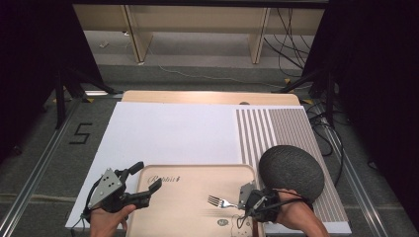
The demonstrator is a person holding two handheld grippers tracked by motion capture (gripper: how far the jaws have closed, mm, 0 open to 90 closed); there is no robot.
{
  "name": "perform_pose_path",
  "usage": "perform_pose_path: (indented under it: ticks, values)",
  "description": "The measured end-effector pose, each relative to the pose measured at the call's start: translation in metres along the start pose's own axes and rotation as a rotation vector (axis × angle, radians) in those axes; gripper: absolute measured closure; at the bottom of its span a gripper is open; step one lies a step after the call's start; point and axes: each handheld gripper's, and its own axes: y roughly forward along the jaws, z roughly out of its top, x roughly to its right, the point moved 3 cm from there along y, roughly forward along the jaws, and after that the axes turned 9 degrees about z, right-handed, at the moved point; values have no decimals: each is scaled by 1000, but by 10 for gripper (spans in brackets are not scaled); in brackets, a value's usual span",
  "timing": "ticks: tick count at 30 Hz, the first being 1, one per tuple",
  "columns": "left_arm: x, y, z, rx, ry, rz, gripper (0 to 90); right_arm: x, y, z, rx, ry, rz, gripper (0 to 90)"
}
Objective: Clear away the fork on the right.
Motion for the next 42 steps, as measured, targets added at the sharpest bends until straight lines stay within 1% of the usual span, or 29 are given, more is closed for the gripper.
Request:
perform_pose_path:
  ticks: [1, 2, 4, 5, 7, 8, 9, 11, 12, 13, 14, 16, 17, 20, 21, 22, 23, 25, 27, 28, 29, 30, 32, 33, 34, 36, 37, 41, 42]
  values:
    - [0, 0, 0, 0, -1, 1, 183, 0, 1, 3, -13, -23, -1, 776]
    - [0, 0, 0, 0, -2, 1, 183, -1, 2, 5, -13, -19, 3, 776]
    - [0, 0, 0, 0, -3, 1, 183, -2, 5, 11, -16, -36, 10, 775]
    - [0, 0, 0, 0, -1, 1, 183, -3, 6, 14, -21, -30, 9, 776]
    - [0, 0, 0, 0, 0, 1, 183, -4, 8, 19, -22, -50, 19, 776]
    - [0, 0, 0, 1, -2, 1, 183, -6, 9, 21, -26, -37, 25, 776]
    - [0, 0, 0, 1, -3, 1, 183, -6, 10, 24, -32, -38, 28, 775]
    - [0, 0, 0, 2, -5, 1, 183, -7, 13, 28, -33, -61, 28, 776]
    - [0, 0, 0, 3, -5, 1, 183, -8, 14, 31, -32, -65, 32, 775]
    - [0, 0, 0, 3, -5, 2, 183, -11, 14, 33, -37, -37, 37, 776]
    - [0, 0, 0, 3, -5, 2, 183, -11, 16, 35, -40, -55, 39, 775]
    - [0, 0, 0, 3, -4, 2, 183, -13, 18, 39, -44, -52, 42, 776]
    - [0, 0, 0, 3, -4, 2, 183, -13, 20, 41, -41, -65, 47, 775]
    - [0, 0, 0, 4, -2, 0, 183, -17, 23, 46, -47, -54, 52, 776]
    - [0, 0, 0, 3, -2, 0, 183, -17, 24, 47, -43, -65, 56, 776]
    - [0, 0, 0, 3, -1, 0, 183, -19, 24, 49, -50, -48, 57, 776]
    - [0, 0, 0, 11, -6, -8, 183, -19, 26, 51, -46, -70, 61, 775]
    - [0, 0, 0, 12, -7, -7, 183, -21, 28, 55, -51, -80, 64, 776]
    - [0, 0, 0, 12, -7, -6, 183, -25, 30, 58, -54, -70, 73, 775]
    - [0, 0, 0, 6, -4, -1, 183, -25, 31, 59, -55, -79, 74, 775]
    - [0, -1, 0, 5, -4, 0, 183, -26, 32, 60, -52, -76, 82, 775]
    - [0, -1, 0, 4, -4, 0, 183, -26, 33, 61, -52, -93, 79, 775]
    - [0, -1, 0, 6, -5, 1, 183, -28, 34, 62, -52, -77, 82, 775]
    - [-1, -1, 0, 7, -6, 1, 183, -27, 35, 62, -50, -96, 84, 775]
    - [-1, -1, 1, 7, -5, 2, 183, -30, 35, 63, -52, -75, 89, 775]
    - [-1, -1, 1, 7, -5, 1, 183, -30, 37, 63, -49, -93, 94, 775]
    - [-1, -1, 1, 7, -4, 1, 183, -32, 37, 64, -56, -74, 96, 775]
    - [-1, -2, 1, 8, -1, 1, 183, -36, 40, 65, -58, -85, 108, 775]
    - [-1, -2, 1, 9, -2, 3, 183, -37, 41, 65, -60, -78, 111, 775]
